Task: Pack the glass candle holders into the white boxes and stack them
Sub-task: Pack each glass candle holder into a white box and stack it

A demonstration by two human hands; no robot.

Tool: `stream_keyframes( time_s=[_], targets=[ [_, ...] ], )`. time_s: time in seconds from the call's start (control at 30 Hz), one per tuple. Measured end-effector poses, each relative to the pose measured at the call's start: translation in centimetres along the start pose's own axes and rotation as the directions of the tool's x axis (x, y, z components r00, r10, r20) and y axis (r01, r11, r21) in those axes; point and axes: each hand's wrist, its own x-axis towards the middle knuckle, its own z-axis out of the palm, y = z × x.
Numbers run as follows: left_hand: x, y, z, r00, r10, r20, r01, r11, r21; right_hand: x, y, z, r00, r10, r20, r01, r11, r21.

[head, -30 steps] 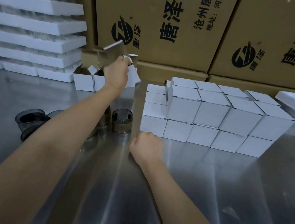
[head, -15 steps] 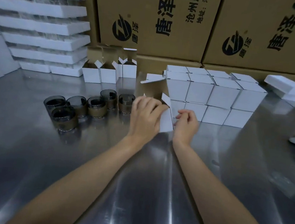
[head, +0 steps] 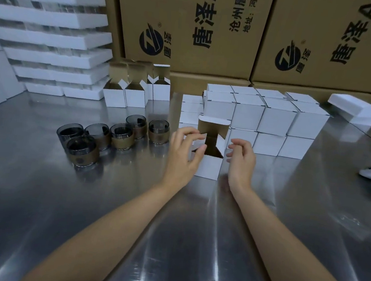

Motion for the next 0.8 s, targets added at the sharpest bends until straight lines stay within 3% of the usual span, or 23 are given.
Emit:
stream_keyframes(
  time_s=[0.1, 0.23, 0.43, 0.63, 0.8],
  targets=[
    [0.2, -0.3, -0.2, 0.977, -0.191, 0.094, 0.204, 0.967, -0.151, -0.8, 0.0, 0.8, 0.993, -0.038, 0.111, 0.04, 0.999, -0.019],
    [0.6, -0.3, -0.1, 0.935, -0.342, 0.097, 0.355, 0.909, -0.216, -1.6, 0.1, 1.4, 0.961, -0.08, 0.265, 0.102, 0.992, -0.071],
    [0.6, -0.3, -0.2, 0.911, -0.408, 0.059, 0.404, 0.855, -0.326, -1.2, 0.2, 1.3, 0.981, -0.064, 0.186, 0.076, 0.995, -0.057],
    [0.8, -1.1, -0.2, 0.85, -0.526, -0.006, 0.51, 0.826, -0.242, -0.3, 0.7, 1.3, 0.999, 0.02, 0.044, -0.022, 0.999, 0.042],
    [0.6, -1.7, -0.1, 0.863, -0.504, 0.028, 0.504, 0.863, -0.023, -0.3, 0.9, 1.0, 0.987, -0.069, 0.144, 0.095, 0.979, -0.179]
  ],
)
